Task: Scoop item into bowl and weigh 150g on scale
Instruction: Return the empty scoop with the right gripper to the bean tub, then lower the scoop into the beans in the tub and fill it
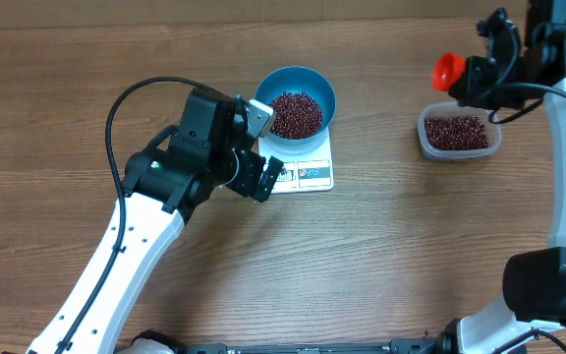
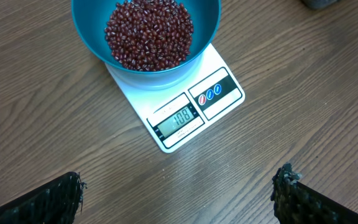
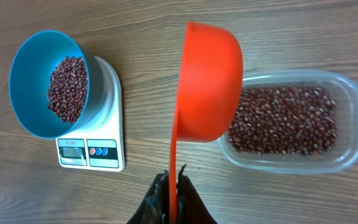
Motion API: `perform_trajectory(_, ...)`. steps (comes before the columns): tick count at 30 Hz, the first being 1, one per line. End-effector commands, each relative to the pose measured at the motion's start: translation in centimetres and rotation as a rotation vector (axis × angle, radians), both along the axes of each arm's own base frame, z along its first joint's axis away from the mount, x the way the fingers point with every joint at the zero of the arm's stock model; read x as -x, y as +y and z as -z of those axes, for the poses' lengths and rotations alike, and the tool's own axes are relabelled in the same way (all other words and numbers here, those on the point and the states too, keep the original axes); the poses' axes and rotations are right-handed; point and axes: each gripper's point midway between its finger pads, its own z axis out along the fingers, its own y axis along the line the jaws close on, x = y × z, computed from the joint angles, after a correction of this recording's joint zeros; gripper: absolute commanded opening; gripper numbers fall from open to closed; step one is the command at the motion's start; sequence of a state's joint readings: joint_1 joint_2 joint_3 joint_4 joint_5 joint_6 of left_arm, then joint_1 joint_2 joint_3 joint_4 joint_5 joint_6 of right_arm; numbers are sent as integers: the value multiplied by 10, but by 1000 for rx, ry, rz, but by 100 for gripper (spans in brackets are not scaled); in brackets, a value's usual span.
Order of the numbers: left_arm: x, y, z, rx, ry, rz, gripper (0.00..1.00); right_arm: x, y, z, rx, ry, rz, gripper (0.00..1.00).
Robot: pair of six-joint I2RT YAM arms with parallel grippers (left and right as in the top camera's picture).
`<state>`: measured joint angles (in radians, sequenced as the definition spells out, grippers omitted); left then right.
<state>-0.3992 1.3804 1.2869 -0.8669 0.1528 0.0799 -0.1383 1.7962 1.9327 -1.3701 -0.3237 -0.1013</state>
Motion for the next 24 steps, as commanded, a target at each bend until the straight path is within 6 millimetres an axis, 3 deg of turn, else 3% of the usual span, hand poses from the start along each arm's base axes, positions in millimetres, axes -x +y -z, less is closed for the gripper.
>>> perform_trajectory(1, 0, 1, -2, 4, -4, -14, 100, 2, -13, -21, 5, -62, 7, 4)
perform_trajectory(9, 0, 1, -2, 4, -4, -14, 99, 7, -44, 9, 76, 24, 56, 4)
perform_trajectory(13, 0, 1, -2, 4, -4, -14, 100, 19, -64, 28, 162, 101, 101, 4)
perform_trajectory(24, 0, 1, -2, 4, -4, -14, 100, 41, -73, 75, 138, 229, 127, 4)
